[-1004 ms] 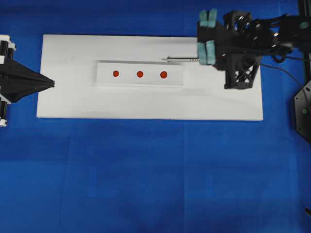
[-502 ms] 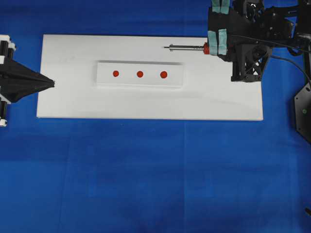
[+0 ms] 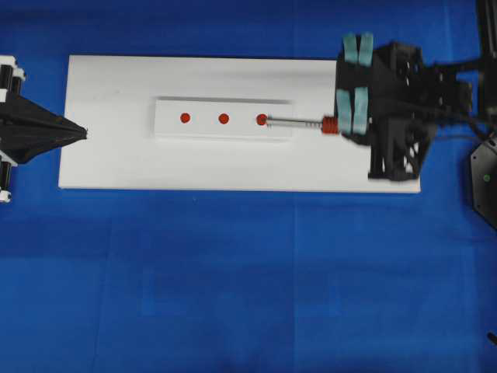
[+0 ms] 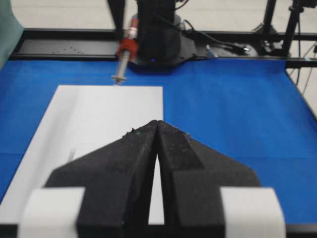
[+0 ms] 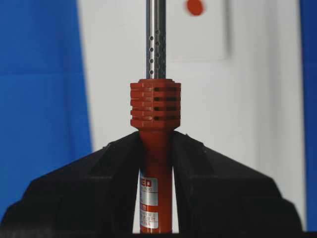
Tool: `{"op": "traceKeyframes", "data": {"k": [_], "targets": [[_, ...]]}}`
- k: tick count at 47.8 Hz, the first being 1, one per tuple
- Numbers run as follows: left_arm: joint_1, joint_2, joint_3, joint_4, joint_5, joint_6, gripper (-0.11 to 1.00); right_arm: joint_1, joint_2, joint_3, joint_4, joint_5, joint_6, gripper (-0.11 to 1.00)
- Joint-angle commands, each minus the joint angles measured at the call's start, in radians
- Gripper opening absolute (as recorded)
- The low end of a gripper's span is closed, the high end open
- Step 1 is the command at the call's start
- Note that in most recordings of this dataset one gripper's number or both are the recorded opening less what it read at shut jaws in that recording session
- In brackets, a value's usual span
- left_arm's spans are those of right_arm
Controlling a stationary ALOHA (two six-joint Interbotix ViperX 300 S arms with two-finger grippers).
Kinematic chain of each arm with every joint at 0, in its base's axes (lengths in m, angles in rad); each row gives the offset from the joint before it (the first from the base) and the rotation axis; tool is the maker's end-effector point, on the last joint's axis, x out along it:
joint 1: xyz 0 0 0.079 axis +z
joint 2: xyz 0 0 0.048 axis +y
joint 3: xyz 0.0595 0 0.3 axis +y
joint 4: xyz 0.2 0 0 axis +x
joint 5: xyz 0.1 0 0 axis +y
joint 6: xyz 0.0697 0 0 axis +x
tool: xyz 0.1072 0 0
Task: Touch the tip of the soldering iron to the mark.
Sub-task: 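Lift the iron and carry it toward the front of the table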
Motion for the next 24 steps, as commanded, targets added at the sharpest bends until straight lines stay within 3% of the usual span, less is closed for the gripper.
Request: {"op": "traceKeyframes", "data": {"k": [1,9,16,21,24], "targets": [[-0.002,0.003,-0.012,0.002,-0.011,-0.002,0.00,0.078,-0.018,-0.009,-0.018,-0.008,0.054,0.06],[-0.002,0.003,-0.012,0.003,-0.012,-0.002,0.00,0.229,-0.011,-0.011,-0.101,-0.002,0.230,0.06],[-0.002,0.003,-0.012,0.002,-0.014,-0.002,0.00,0.353,0.006,-0.017,-0.213,0.015,0.426,0.06],[0.000,0.003,-0.012,0.003,-0.017,-0.002,0.00,0.405,0.020,-0.023,-0.273,0.049,0.512,0.06],[-0.002,0.003,-0.012,0.002,-0.018,-0.002,0.00,0.417,0.028,-0.025,-0.287,0.057,0.528,0.06]]}}
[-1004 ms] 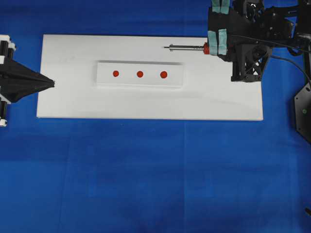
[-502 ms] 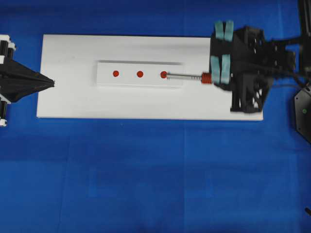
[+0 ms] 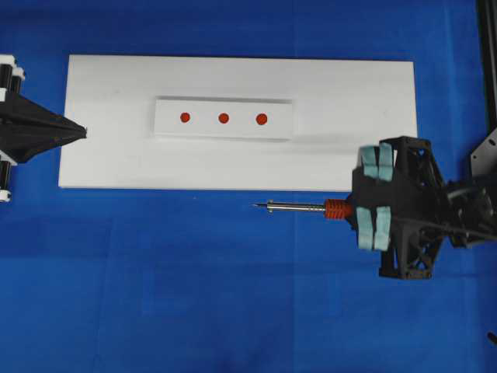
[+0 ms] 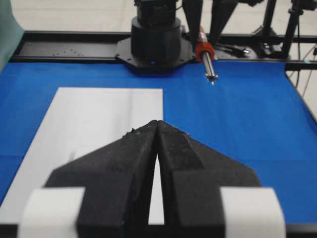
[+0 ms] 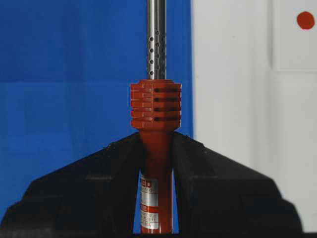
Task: Touch the tip of the soldering iron to the mark.
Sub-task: 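Lift the iron and carry it toward the front of the table, then lower the iron onto the blue table in front of the board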
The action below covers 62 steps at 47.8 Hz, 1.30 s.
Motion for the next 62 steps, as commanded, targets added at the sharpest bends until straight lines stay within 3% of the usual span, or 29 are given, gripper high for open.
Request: {"op": "traceKeyframes", "data": {"k": [1,19,45,62], "targets": [[-0.002,0.003,-0.012,0.002,-0.014,-0.002,0.00,0.017,0.002,-0.026,-0.023,0.009,0.018,0.06],[0.000,0.003,-0.012,0.002,-0.020,-0.023,0.00,0.003,0.089,-0.086,-0.067,-0.072,0.015,0.06],[-0.002,0.003,-0.014,0.002,-0.034,-0.023,0.00,-0.081,0.408,-0.428,-0.071,-0.098,-0.083,0.06],[0.000,0.002,-0.012,0.002,-0.034,-0.025,0.00,-0.083,0.442,-0.437,-0.064,-0.103,-0.074,0.06]]}}
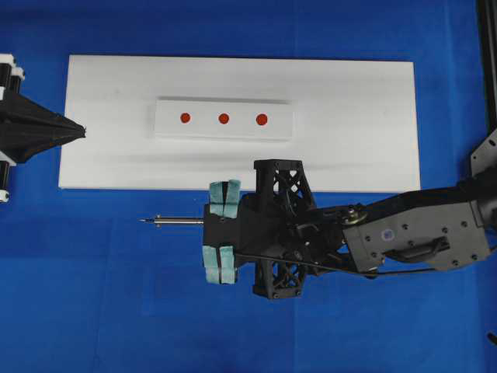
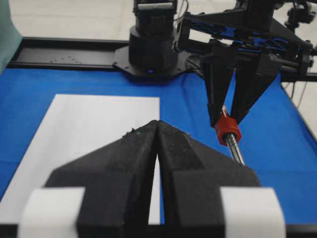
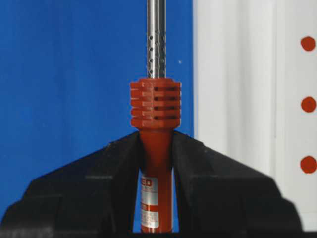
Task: Touch the tip of the soldering iron to the mark.
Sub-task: 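Lower the iron onto the blue table in front of the board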
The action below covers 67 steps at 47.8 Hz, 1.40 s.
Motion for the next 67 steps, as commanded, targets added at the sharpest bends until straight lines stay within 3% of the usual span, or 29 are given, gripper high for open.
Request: {"op": "traceKeyframes", "data": {"k": [1,9,26,40,54,67], "targets": [[-0.003,0.003,-0.012,0.002,-0.009,-0.002,0.00,-0.003,-0.006,-0.017,0.000,-0.008,0.005,0.06],[-0.002,0.003,-0.012,0.002,-0.009,-0.002,0.00,-0.005,0.026,0.005,0.000,-0.048,0.008,0.06],[-0.003,0.006,-0.011,0.002,-0.005,-0.002,0.00,-0.021,0.117,0.132,0.000,-0.314,0.078,0.06],[-0.003,0.009,-0.011,0.002,-0.005,-0.002,0.00,-0.026,0.189,0.176,0.006,-0.518,0.084,0.06],[-0.003,0.009,-0.011,0.002,-0.005,-0.002,0.00,-0.029,0.238,0.170,0.052,-0.555,0.084,0.06],[-0.002,0.009,-0.011,0.002,-0.005,-0.002,0.00,-0.029,0.238,0.172,0.058,-0.552,0.081,0.06]]}}
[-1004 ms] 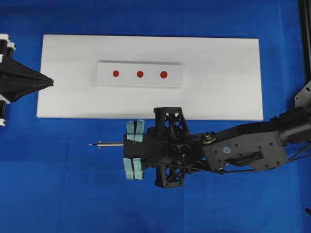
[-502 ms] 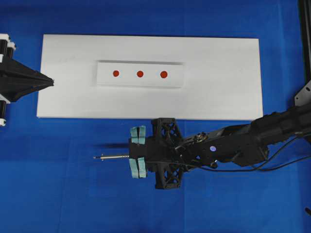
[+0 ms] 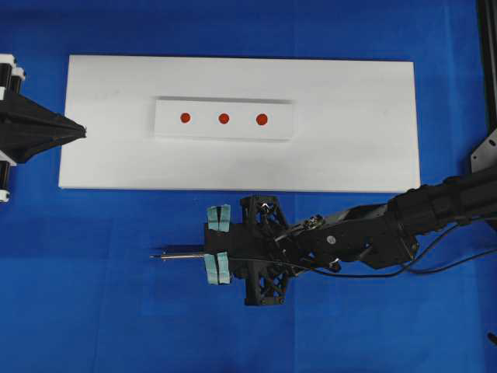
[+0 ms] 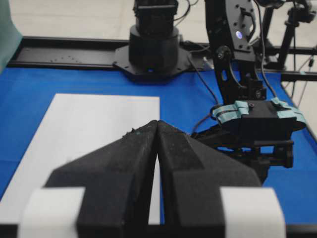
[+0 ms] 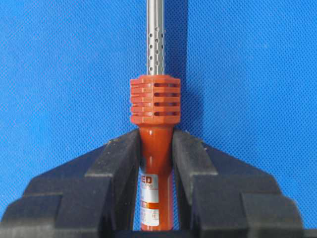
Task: Touch the tip of the soldering iron to the mark.
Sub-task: 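Lower the iron onto the blue table in front of the board, then open the right gripper and pull it up off the iron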
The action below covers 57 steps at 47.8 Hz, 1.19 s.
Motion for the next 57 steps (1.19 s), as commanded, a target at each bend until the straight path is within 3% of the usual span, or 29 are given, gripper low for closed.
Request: {"op": "traceKeyframes", "data": {"k": [1,6,8,18,22,32,46,57], "targets": [[-0.003,0.008,-0.011,0.002,-0.005,-0.002,0.00,0.000,-0.015,-0.015,0.003,-0.005,-0.002,0.07],[-0.002,0.008,-0.009,0.002,-0.002,-0.002,0.00,0.000,-0.015,-0.017,0.002,-0.005,-0.003,0.08],[-0.003,0.008,-0.009,0.002,-0.002,-0.002,0.00,0.000,-0.015,-0.017,0.000,-0.005,-0.003,0.14],[-0.003,0.003,-0.011,0.002,-0.002,-0.002,0.00,-0.002,-0.029,-0.023,-0.011,-0.003,-0.005,0.77],[-0.003,0.003,-0.011,0.003,0.000,-0.002,0.00,-0.002,-0.037,-0.023,-0.017,-0.003,-0.005,0.92],[-0.003,0.003,-0.011,0.002,0.003,-0.002,0.00,0.000,-0.074,-0.023,-0.017,0.032,-0.006,0.84],[-0.002,0.002,-0.011,0.002,0.003,-0.002,0.00,0.020,-0.272,-0.038,-0.021,0.255,-0.012,0.83],[-0.003,0.002,-0.011,0.002,0.003,-0.002,0.00,0.005,-0.322,-0.029,-0.083,0.314,-0.014,0.83]]}}
